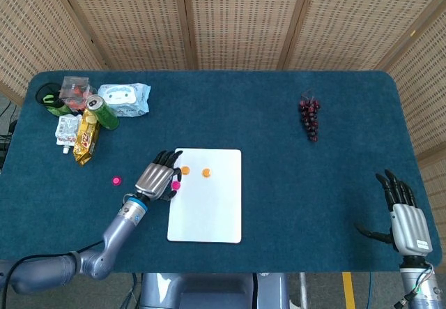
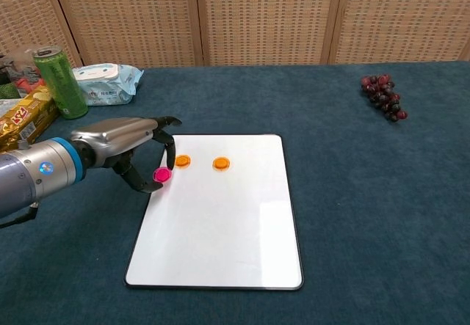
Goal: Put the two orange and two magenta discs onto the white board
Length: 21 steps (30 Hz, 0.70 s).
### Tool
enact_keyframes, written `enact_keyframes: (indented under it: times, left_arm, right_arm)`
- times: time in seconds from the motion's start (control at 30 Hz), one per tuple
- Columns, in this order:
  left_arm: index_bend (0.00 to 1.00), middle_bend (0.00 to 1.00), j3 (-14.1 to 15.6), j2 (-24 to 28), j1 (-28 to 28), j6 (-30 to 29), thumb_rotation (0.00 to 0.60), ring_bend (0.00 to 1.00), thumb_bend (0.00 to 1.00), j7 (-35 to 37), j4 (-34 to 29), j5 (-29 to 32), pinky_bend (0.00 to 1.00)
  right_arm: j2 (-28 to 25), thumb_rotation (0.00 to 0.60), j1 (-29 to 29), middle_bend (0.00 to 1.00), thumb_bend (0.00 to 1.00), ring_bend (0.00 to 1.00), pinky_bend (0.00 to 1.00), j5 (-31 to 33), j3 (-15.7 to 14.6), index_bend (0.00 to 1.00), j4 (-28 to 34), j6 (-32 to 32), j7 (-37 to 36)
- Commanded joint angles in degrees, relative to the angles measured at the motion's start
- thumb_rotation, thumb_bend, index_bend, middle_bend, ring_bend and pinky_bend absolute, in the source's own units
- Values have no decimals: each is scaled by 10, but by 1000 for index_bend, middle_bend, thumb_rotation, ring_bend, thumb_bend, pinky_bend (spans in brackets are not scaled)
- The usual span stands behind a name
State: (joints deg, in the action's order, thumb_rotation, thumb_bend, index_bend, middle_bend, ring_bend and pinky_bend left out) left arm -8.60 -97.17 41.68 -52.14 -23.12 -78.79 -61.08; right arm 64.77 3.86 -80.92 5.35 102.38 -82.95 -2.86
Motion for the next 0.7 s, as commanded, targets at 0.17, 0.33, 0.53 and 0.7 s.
enact_keyframes:
  times: [0.17, 0.33, 0.53, 0.7]
  left_arm:
    - [621, 0, -6, -17, 13, 7, 600, 0, 330, -17, 11, 22, 0]
    - [566, 0, -5, -23, 16, 8, 600, 0, 319, -21, 16, 31, 0]
    - [229, 0, -3, -23, 16, 2, 600, 0, 300, -28, 13, 40, 0]
    - [93, 0, -3, -20, 17, 3, 600, 0, 296, -24, 9, 40, 0]
  right_arm:
    - [-1, 600, 0, 0, 131, 0, 0, 0, 0, 0, 0, 1, -4]
    - [-1, 600, 0, 0, 131, 0, 0, 1, 0, 0, 0, 2, -4]
    - [-1, 600, 1, 0, 131, 0, 0, 1, 0, 0, 0, 2, -4]
    - [-1, 600, 0, 0, 131, 0, 0, 0, 0, 0, 0, 1, -3]
